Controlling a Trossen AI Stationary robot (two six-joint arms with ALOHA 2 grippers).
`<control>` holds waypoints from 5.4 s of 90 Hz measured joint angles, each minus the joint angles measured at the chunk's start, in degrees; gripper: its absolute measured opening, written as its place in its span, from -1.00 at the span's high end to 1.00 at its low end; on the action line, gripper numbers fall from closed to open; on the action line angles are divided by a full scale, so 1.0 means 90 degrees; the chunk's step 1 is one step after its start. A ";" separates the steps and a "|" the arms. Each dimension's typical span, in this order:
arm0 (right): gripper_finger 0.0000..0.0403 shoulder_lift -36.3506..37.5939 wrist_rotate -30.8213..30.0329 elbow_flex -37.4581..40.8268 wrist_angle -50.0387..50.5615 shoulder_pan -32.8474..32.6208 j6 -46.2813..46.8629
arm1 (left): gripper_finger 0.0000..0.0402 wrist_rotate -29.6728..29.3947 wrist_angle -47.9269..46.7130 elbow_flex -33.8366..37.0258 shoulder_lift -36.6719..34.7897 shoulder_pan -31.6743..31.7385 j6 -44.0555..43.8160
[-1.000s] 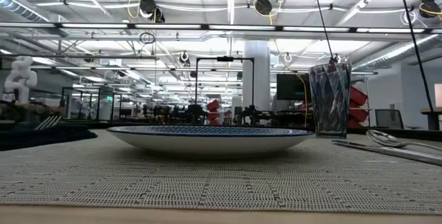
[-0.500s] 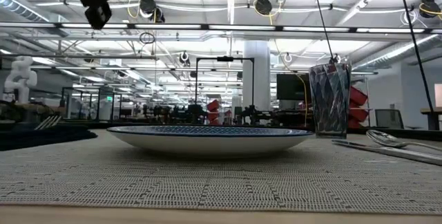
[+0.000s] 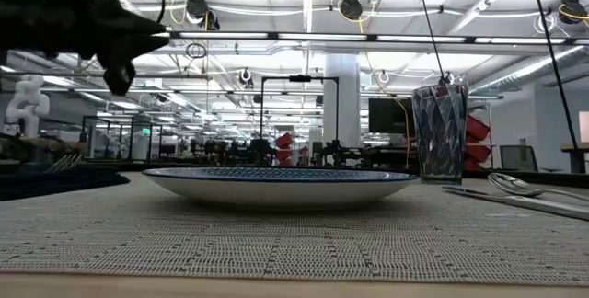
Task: Set table place
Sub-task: Return to Home Position
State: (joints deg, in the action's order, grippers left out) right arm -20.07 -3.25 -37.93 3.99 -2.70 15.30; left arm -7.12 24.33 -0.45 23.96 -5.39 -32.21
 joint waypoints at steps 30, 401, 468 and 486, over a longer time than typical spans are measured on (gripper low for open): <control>0.37 0.0389 -0.0506 0.0720 -0.0193 0.0002 0.0204 | 0.70 0.0013 -0.0358 -0.0002 -0.0016 0.0001 -0.0038; 0.37 0.1165 0.0210 0.4129 -0.2310 -0.0046 0.1396 | 0.70 -0.0048 -0.1208 0.0003 -0.0011 0.0001 0.0294; 0.37 0.1165 0.0210 0.4129 -0.2310 -0.0044 0.1393 | 0.70 -0.0048 -0.1208 0.0003 -0.0011 0.0001 0.0292; 0.37 0.1165 0.0210 0.4129 -0.2310 -0.0045 0.1396 | 0.70 -0.0048 -0.1208 0.0003 -0.0011 0.0001 0.0293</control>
State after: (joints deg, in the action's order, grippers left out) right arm -9.58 -1.37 -0.78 -16.80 -3.11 27.86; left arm -7.55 13.45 -0.43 23.86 -5.38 -29.58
